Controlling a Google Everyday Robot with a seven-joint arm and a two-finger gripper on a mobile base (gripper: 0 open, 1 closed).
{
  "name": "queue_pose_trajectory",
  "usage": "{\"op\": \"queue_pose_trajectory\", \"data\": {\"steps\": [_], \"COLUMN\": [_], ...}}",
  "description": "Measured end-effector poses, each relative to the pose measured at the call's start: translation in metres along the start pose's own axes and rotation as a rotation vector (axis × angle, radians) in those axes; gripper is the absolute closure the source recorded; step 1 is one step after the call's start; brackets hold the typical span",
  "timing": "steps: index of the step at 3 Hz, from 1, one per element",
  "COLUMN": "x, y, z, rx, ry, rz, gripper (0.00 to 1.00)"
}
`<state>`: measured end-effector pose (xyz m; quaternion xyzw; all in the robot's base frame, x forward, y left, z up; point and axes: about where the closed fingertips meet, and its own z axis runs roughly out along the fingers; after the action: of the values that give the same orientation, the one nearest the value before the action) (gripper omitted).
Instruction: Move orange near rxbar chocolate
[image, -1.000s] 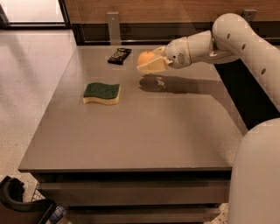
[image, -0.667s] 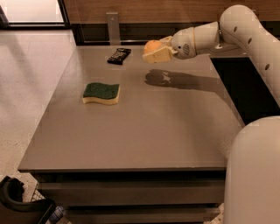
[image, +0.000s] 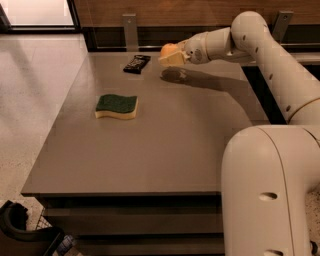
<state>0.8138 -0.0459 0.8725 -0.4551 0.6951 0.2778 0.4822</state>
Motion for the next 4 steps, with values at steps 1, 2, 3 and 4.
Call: {"op": "queue_pose_trajectory", "data": {"steps": [1, 2, 3, 4], "x": [0.0, 0.023, 0.037, 0.032], "y": [-0.013, -0.005, 0.005, 0.005], "z": [0.015, 0.032, 0.049, 0.047], "rx": [0.069, 0.106, 0.099, 0.099], "ry": [0.031, 0.053, 0.05, 0.05], "rz": [-0.035, -0.025, -0.005, -0.005], "gripper": [1.0, 1.0, 0.98, 0.66]}}
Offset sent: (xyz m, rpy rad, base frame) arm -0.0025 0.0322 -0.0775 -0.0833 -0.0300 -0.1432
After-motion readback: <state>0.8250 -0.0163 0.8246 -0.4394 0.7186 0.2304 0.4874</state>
